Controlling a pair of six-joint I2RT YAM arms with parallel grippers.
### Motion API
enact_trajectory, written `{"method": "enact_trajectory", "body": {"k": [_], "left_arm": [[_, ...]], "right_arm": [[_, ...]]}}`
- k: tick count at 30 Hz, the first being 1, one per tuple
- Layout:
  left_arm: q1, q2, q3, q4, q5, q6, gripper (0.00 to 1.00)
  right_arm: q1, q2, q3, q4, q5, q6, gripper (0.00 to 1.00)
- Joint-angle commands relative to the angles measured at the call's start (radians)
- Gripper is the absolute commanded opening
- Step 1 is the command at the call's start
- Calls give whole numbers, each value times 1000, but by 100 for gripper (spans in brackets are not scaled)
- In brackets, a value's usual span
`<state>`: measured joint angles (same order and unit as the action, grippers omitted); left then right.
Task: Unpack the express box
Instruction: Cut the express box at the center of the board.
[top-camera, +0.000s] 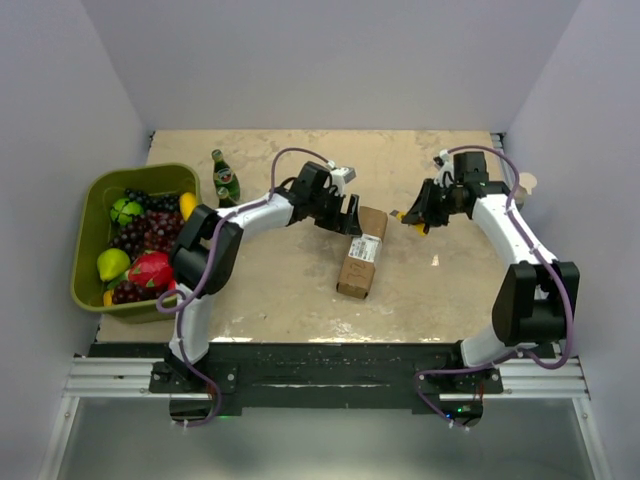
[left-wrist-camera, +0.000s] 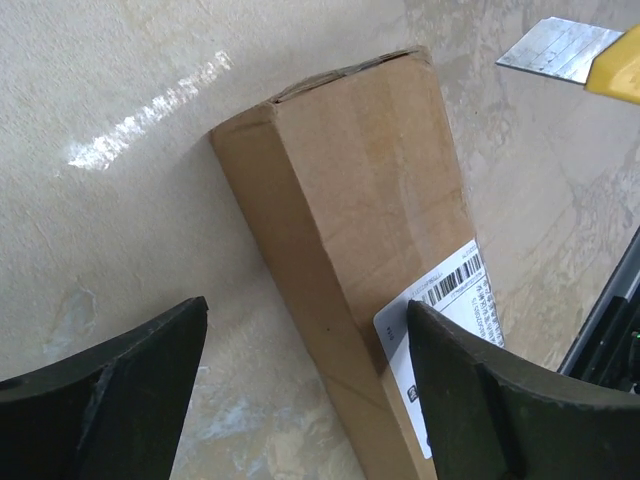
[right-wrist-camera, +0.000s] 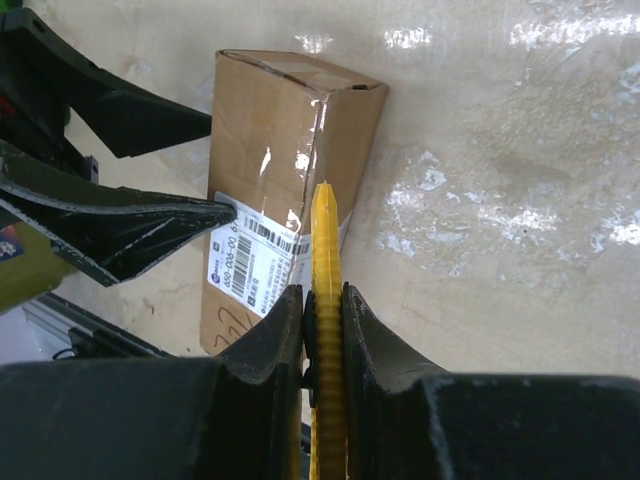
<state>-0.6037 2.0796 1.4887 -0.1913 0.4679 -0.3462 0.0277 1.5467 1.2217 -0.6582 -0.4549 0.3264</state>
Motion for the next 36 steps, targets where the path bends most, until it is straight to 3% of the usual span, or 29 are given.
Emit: {"method": "enact_trajectory", "body": {"k": [1,7,36], "left_arm": [[-7,0,-41,9,-21,-39,78],[-7,11,-61,15,-29,-48,71],[-7,22,-74,16,-40,-62,69]], "right_arm": [[14,-27,1,48,39,30,0],[46,-2,13,54,82,26,0],[66,36,4,55,87,13,0]]}}
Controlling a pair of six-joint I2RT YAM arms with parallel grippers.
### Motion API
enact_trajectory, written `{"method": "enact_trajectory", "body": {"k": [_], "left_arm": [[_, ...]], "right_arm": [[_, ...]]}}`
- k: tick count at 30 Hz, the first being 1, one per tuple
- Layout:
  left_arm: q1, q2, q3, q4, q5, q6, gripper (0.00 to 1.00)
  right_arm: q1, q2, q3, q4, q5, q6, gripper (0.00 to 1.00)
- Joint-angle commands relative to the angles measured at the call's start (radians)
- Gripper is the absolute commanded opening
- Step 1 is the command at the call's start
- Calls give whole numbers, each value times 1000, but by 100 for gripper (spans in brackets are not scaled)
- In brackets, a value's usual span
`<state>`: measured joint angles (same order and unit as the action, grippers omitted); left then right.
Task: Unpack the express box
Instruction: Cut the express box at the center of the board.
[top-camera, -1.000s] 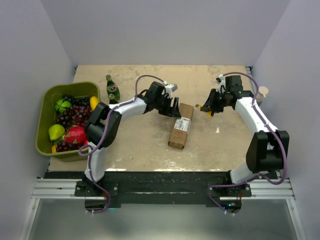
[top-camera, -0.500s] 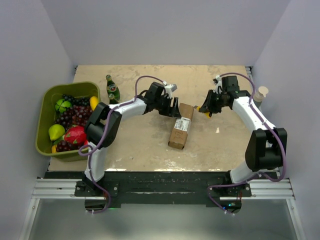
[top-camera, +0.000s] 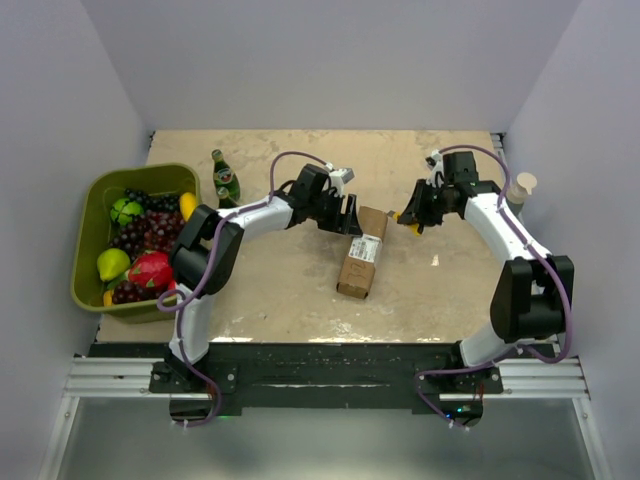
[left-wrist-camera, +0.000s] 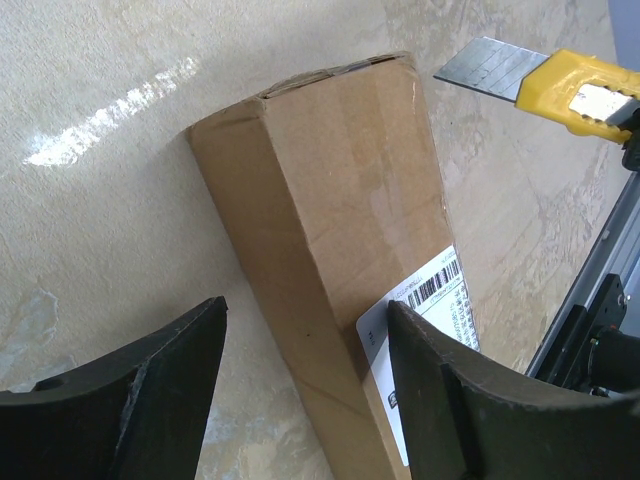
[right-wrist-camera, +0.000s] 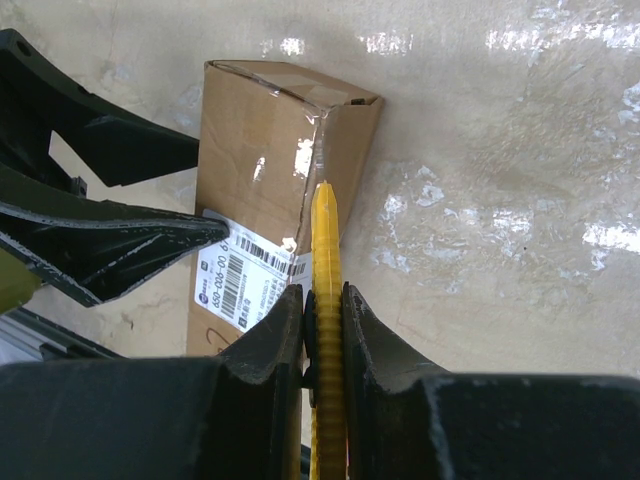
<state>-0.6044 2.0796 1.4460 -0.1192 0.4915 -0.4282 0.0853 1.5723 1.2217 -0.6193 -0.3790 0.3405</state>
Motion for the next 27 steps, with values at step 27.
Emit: {"method": "enact_trajectory", "body": {"k": [27], "left_arm": [[-6,40,-29,-43,-59,12,70]], "right_arm": [[51,58,-5,-34,-78,-64,0]]}}
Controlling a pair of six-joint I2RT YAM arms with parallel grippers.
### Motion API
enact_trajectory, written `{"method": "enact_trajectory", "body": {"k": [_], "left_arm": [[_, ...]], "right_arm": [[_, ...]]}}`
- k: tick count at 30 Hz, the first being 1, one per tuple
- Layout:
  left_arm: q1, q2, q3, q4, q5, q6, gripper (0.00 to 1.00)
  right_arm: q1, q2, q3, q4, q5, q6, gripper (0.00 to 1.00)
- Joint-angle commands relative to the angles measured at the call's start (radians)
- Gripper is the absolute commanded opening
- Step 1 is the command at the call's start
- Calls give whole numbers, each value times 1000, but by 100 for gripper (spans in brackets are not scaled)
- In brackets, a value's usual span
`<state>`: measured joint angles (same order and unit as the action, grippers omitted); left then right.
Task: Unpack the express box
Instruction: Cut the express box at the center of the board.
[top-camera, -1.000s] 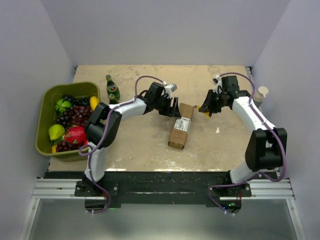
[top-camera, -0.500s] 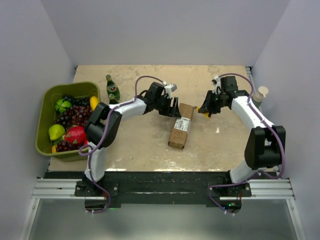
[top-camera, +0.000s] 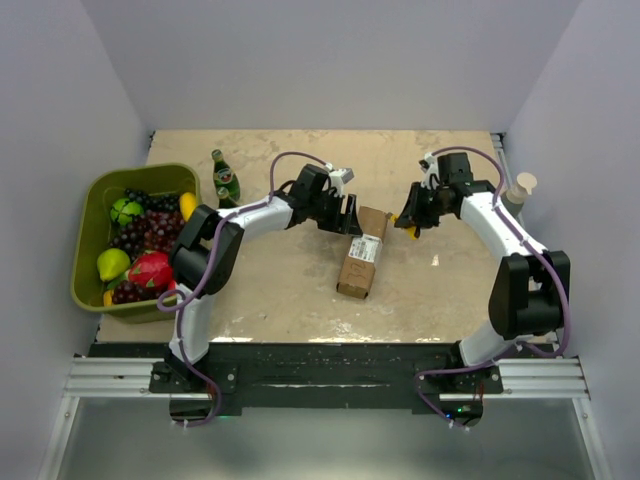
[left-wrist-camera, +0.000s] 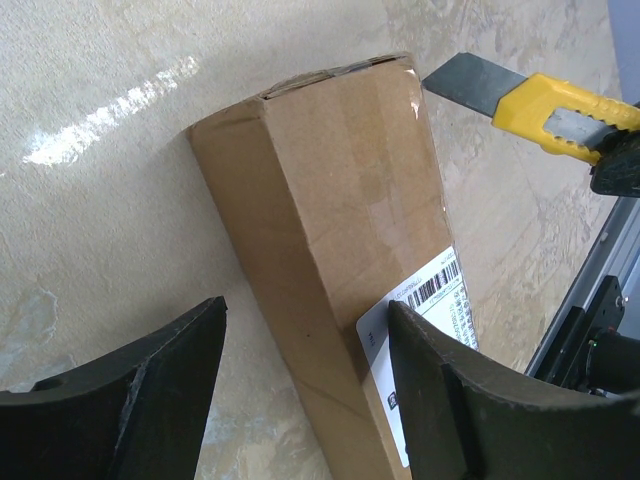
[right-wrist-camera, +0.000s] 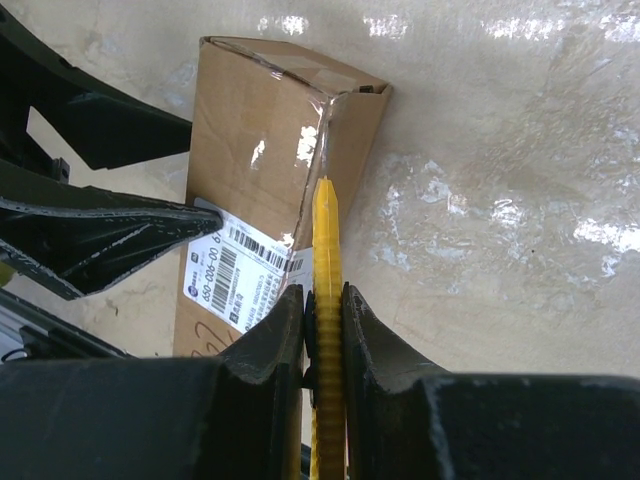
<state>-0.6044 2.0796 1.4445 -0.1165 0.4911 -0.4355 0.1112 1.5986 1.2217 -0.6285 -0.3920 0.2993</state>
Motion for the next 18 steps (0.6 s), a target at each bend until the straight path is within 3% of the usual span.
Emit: {"method": "enact_trajectory", "body": {"k": [1,18], "left_arm": [[-8,37,-29,-46,-60,21,70],[-5,34,-30,-55,-75,40,71]], "right_arm": [[25,32,-7,-30,-67,-23,0],[25,21,-45,-63,-107,-31,0]]}}
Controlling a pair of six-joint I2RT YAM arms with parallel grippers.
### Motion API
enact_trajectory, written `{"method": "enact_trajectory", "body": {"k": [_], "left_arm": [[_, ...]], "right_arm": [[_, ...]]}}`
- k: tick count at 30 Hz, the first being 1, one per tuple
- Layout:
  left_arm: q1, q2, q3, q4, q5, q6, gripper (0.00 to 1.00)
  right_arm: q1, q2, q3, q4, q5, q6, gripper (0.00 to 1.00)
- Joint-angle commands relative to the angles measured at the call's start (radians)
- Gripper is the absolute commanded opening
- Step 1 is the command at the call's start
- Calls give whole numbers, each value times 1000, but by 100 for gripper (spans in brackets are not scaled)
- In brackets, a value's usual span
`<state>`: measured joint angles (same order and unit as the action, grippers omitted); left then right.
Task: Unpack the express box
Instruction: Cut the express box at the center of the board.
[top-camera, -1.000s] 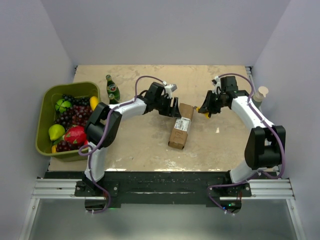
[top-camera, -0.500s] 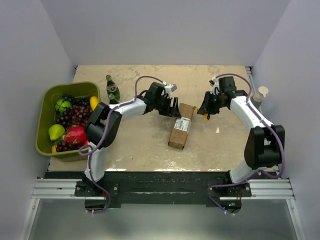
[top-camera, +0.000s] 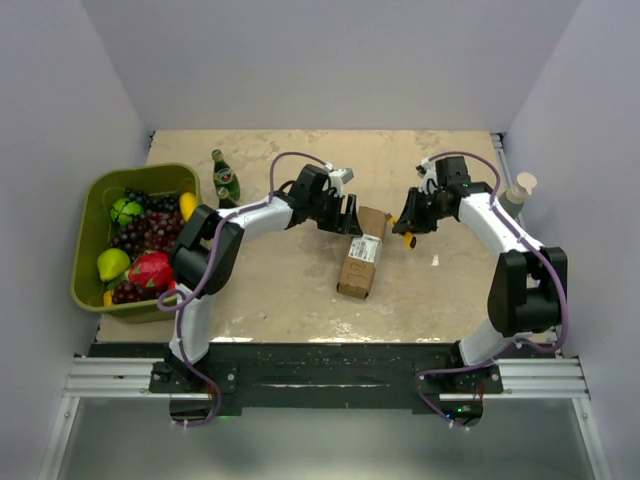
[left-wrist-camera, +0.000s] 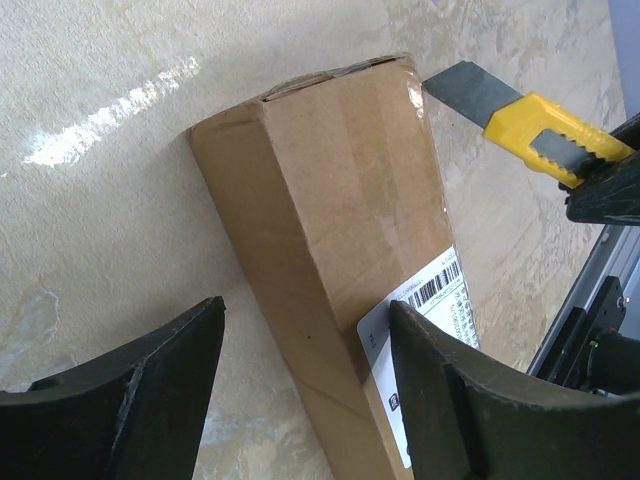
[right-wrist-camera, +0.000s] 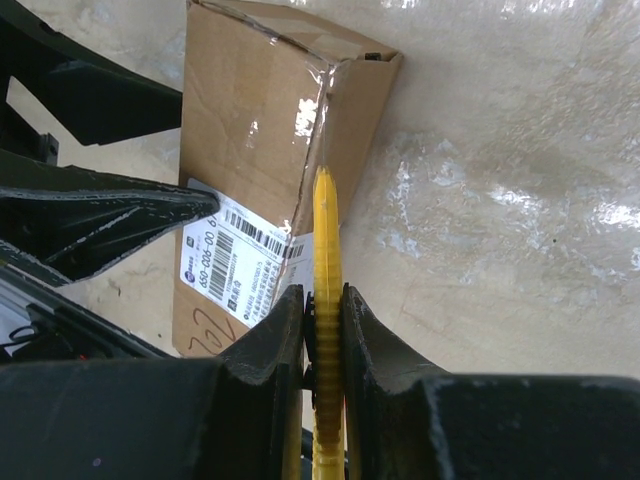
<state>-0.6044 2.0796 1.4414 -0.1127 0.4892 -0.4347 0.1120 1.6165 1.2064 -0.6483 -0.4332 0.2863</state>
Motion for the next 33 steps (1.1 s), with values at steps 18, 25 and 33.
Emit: {"method": "enact_trajectory", "body": {"k": [18,25,33], "left_arm": [[-5,46,-26,-61,-87,54,72],[-6,57,-22,-56,-84,53,72],[-6,77,-7,-54,-80,47,72]], "right_arm": [[25,-27,-80,-63,-119,-29,0],[23,-40,-100,-70,-145,-33,0],[28,-59,-142,-80,-180,-36,0]]}}
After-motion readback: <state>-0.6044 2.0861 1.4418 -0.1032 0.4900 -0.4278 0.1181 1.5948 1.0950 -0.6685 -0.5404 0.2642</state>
